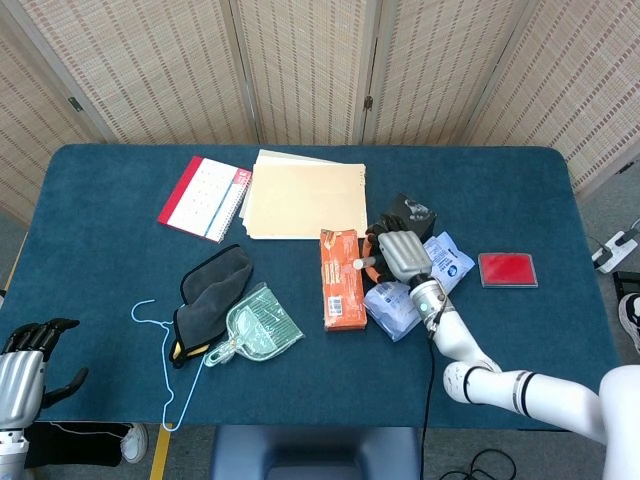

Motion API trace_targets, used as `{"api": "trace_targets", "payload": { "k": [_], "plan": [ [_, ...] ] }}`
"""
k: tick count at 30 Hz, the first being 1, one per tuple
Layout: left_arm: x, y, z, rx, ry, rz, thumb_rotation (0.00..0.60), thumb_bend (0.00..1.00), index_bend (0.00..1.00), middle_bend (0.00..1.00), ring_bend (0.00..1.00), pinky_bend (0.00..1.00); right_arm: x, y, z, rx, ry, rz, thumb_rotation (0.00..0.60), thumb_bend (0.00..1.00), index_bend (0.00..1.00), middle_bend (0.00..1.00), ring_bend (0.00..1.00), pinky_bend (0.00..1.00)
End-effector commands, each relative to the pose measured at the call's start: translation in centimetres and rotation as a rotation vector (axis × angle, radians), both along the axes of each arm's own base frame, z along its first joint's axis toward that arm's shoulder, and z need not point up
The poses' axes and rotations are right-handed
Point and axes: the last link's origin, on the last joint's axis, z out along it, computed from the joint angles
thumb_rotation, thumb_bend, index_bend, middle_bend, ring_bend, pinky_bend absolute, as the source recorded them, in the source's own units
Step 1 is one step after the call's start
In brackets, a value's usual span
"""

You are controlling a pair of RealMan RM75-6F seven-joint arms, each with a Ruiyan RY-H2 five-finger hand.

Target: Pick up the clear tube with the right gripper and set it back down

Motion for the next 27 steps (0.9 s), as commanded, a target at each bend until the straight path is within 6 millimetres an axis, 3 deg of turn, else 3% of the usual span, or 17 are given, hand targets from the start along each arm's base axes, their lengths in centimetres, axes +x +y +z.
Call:
{"api": "trace_targets", "payload": {
  "k": [1,10,23,27],
  "plan": [
    [0.0,0.0,0.0,0.001,0.000,0.001,0.600,0.27,0.29,0.29,0.28,0.22,0.1,0.0,0.0,-0.011,-0.009,-0.001,0.600,0.31,0.54,0.26,0.00,0.02],
    [0.0,0.0,0.0,0.001,-0.004,0.000,0.600,0.26,0.29,0.29,0.28,0.22,-0.4,0.3,2.2,-0.100,-0.154,-0.029,0.600,0.34,0.69,0.39,0.11,0.02],
    [0.9,0.5,-0.2,-0.007,-0.008,-0.034,0.600,0.26,0.29,0.29,0.28,0.22,-3.8,3.0,11.3,-0.119,-0.697,-0.158,0.600,0.34,0.73,0.44,0.16,0.03],
    [1.2,0.6,-0.4,-0.010,-0.011,-0.042,0.600,0.27,0.29,0.29,0.28,0.22,-4.9,3.4,12.8,-0.074,-0.771,-0.203,0.600,0.34,0.73,0.45,0.16,0.03]
  ]
}}
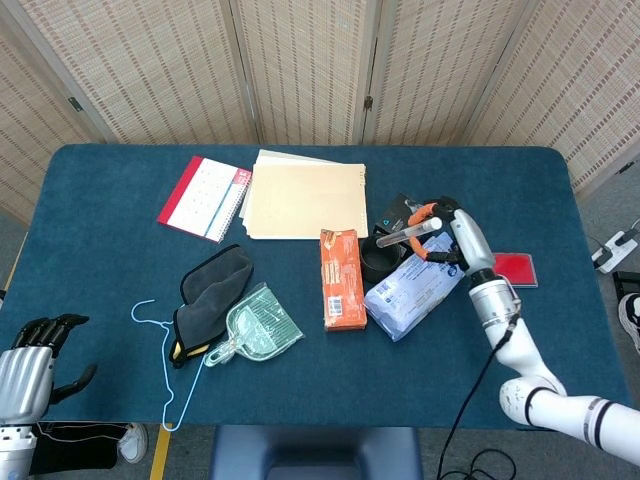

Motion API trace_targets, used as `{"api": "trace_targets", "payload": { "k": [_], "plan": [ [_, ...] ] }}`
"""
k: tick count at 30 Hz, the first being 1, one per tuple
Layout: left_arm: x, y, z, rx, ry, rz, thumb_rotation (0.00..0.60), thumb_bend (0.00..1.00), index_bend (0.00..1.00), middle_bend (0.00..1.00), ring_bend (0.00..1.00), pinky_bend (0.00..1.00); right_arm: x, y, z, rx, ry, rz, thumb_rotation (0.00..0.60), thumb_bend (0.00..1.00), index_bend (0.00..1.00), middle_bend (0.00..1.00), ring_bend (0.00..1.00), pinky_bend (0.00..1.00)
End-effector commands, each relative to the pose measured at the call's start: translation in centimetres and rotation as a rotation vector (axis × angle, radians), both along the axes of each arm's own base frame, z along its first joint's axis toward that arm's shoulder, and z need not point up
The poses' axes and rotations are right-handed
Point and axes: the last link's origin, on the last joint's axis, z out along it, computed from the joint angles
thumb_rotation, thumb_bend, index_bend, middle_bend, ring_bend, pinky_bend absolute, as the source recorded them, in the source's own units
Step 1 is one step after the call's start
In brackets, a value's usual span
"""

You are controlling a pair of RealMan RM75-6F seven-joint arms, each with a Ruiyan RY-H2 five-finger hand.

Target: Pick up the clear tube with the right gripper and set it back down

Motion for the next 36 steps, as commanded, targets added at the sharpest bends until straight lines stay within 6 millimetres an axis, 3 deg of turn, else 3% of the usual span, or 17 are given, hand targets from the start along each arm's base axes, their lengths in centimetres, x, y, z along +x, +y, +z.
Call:
{"api": "trace_targets", "payload": {
  "k": [1,8,12,15,24,28,31,36],
  "plan": [
    [0.1,0.0,-0.1,-0.003,0.000,-0.004,0.600,0.26,0.29,0.29,0.28,0.22,-1.4,1.0,2.9,0.027,-0.072,-0.014,0.600,0.34,0.73,0.45,0.16,0.03],
    [0.3,0.1,0.0,-0.003,0.002,-0.008,0.600,0.27,0.29,0.29,0.28,0.22,-3.4,0.8,4.2,-0.169,0.270,0.031,0.600,0.34,0.73,0.45,0.17,0.04],
    [0.4,0.0,0.0,-0.005,0.001,-0.007,0.600,0.26,0.29,0.29,0.28,0.22,-3.4,0.8,3.9,-0.226,0.374,0.031,0.600,0.34,0.73,0.46,0.18,0.04],
    [0.3,0.0,-0.1,-0.006,-0.001,-0.005,0.600,0.26,0.29,0.29,0.28,0.22,-2.8,1.0,3.5,-0.184,0.291,0.025,0.600,0.34,0.73,0.46,0.19,0.04],
    [0.1,-0.1,0.0,-0.003,-0.004,0.000,0.600,0.26,0.29,0.29,0.28,0.22,-1.1,2.2,3.1,0.067,-0.208,-0.006,0.600,0.34,0.73,0.46,0.19,0.05],
    [0.0,-0.2,-0.1,-0.005,-0.003,0.000,0.600,0.26,0.29,0.29,0.28,0.22,-1.6,2.4,3.5,0.121,-0.274,-0.013,0.600,0.34,0.73,0.46,0.19,0.05],
    [0.1,-0.1,-0.1,-0.006,-0.004,-0.003,0.600,0.26,0.29,0.29,0.28,0.22,-2.7,2.0,3.9,0.084,-0.130,0.008,0.600,0.34,0.73,0.46,0.19,0.05],
    [0.2,0.0,-0.2,-0.008,-0.003,-0.005,0.600,0.26,0.29,0.29,0.28,0.22,-3.8,1.4,3.9,-0.088,0.293,0.057,0.600,0.34,0.73,0.46,0.19,0.06]
  ]
}}
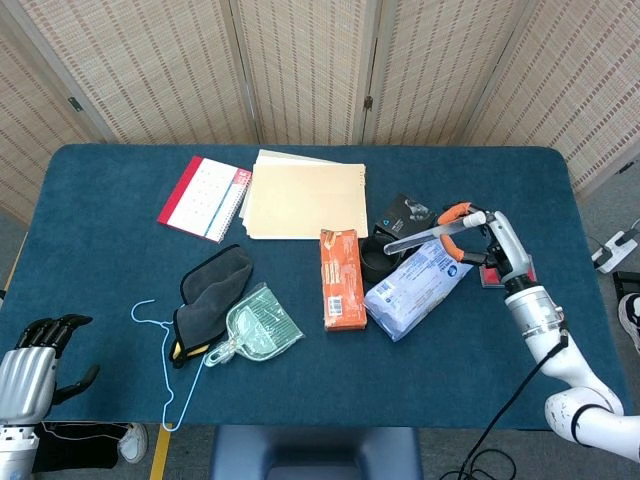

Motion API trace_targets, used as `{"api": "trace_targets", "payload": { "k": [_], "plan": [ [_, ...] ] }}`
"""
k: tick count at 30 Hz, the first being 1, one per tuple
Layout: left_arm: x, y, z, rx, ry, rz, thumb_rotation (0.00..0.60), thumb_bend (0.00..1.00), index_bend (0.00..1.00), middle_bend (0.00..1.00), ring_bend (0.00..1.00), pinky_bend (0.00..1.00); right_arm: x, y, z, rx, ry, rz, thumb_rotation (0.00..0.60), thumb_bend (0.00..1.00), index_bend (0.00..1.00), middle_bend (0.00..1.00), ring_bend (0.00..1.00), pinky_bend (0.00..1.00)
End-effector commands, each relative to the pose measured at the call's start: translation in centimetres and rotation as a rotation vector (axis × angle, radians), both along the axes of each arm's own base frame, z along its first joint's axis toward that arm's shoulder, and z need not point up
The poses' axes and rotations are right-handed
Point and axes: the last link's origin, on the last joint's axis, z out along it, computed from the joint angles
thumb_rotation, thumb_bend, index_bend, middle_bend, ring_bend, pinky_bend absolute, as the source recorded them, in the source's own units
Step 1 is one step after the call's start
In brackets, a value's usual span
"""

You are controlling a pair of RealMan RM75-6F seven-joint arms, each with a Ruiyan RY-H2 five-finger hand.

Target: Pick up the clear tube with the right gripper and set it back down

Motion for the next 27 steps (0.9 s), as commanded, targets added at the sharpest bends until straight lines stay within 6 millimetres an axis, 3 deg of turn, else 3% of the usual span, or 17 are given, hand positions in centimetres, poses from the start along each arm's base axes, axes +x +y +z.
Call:
{"api": "trace_targets", "payload": {
  "k": [1,4,9,12,13,18,22,27],
  "plan": [
    [0.0,0.0,0.0,0.000,0.000,-0.001,0.600,0.26,0.29,0.29,0.28,0.22,-1.4,-0.5,0.4,-0.195,0.638,0.076,0.600,0.34,0.73,0.46,0.19,0.06],
    [0.0,0.0,0.0,0.001,0.000,0.001,0.600,0.26,0.29,0.29,0.28,0.22,-1.2,-0.5,0.2,-0.301,0.786,0.063,0.600,0.35,0.73,0.46,0.19,0.06],
    [0.0,0.0,-0.1,-0.002,0.000,0.002,0.600,0.26,0.29,0.29,0.28,0.22,-0.6,-0.3,-0.2,-0.304,0.765,0.046,0.600,0.35,0.73,0.46,0.19,0.06],
    [0.0,0.0,-0.1,-0.003,-0.001,0.002,0.600,0.26,0.29,0.29,0.28,0.22,0.2,0.1,-0.6,-0.212,0.586,0.032,0.600,0.35,0.73,0.46,0.19,0.06],
    [0.0,0.0,-0.1,-0.001,0.000,0.003,0.600,0.26,0.29,0.29,0.28,0.22,1.1,0.5,-0.8,-0.118,0.387,0.014,0.600,0.35,0.73,0.46,0.19,0.06],
    [-0.1,0.0,0.0,-0.002,0.000,0.003,0.600,0.26,0.29,0.29,0.28,0.22,1.7,1.0,0.6,0.037,0.074,0.016,0.600,0.35,0.73,0.46,0.20,0.06],
    [0.0,0.1,0.0,-0.003,0.000,0.000,0.600,0.26,0.29,0.29,0.28,0.22,1.5,1.4,1.2,0.089,-0.025,0.029,0.600,0.35,0.73,0.46,0.20,0.06],
    [0.1,0.1,-0.1,-0.005,0.001,-0.003,0.600,0.26,0.29,0.29,0.28,0.22,0.4,1.5,1.6,0.077,0.032,0.052,0.600,0.35,0.73,0.46,0.20,0.06]
  ]
}}
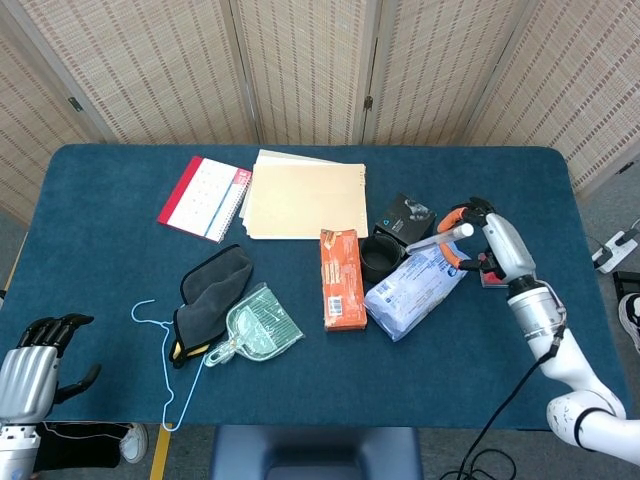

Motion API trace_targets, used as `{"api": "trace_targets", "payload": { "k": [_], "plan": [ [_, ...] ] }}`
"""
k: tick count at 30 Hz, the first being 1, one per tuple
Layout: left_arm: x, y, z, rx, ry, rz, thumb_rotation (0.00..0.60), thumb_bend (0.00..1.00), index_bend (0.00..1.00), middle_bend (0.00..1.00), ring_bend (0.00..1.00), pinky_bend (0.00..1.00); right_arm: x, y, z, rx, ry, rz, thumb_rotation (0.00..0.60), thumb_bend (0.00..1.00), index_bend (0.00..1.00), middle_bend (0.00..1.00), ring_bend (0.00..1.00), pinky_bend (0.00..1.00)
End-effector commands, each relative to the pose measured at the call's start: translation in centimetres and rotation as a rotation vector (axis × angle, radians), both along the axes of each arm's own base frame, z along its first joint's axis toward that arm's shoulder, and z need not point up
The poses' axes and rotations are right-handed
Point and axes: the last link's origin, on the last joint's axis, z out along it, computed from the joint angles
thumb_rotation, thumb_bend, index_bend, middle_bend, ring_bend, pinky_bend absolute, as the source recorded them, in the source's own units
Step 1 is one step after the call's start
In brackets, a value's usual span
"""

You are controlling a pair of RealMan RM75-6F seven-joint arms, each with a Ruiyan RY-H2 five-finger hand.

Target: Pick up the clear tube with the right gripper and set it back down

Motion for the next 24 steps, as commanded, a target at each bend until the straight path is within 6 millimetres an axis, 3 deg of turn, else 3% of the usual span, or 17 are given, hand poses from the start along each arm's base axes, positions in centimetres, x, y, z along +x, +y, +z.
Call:
{"api": "trace_targets", "payload": {
  "k": [1,8,13,24],
  "plan": [
    [0.0,0.0,0.0,0.000,0.000,-0.001,0.600,0.26,0.29,0.29,0.28,0.22,-0.5,0.8,0.9,0.140,-0.264,-0.032,0.600,0.35,0.73,0.46,0.20,0.06],
    [0.1,0.0,0.0,-0.002,0.001,-0.002,0.600,0.26,0.29,0.29,0.28,0.22,-1.7,0.0,0.2,-0.147,0.192,0.031,0.600,0.35,0.73,0.46,0.20,0.06],
    [0.1,0.0,0.0,-0.001,0.002,0.000,0.600,0.26,0.29,0.29,0.28,0.22,-1.4,-0.3,-0.3,-0.294,0.349,0.036,0.600,0.35,0.73,0.47,0.20,0.08],
    [0.0,0.0,-0.1,-0.003,0.000,0.003,0.600,0.26,0.29,0.29,0.28,0.22,-0.2,0.4,-0.9,0.024,-0.257,-0.061,0.600,0.35,0.73,0.48,0.22,0.12]
  ]
}}
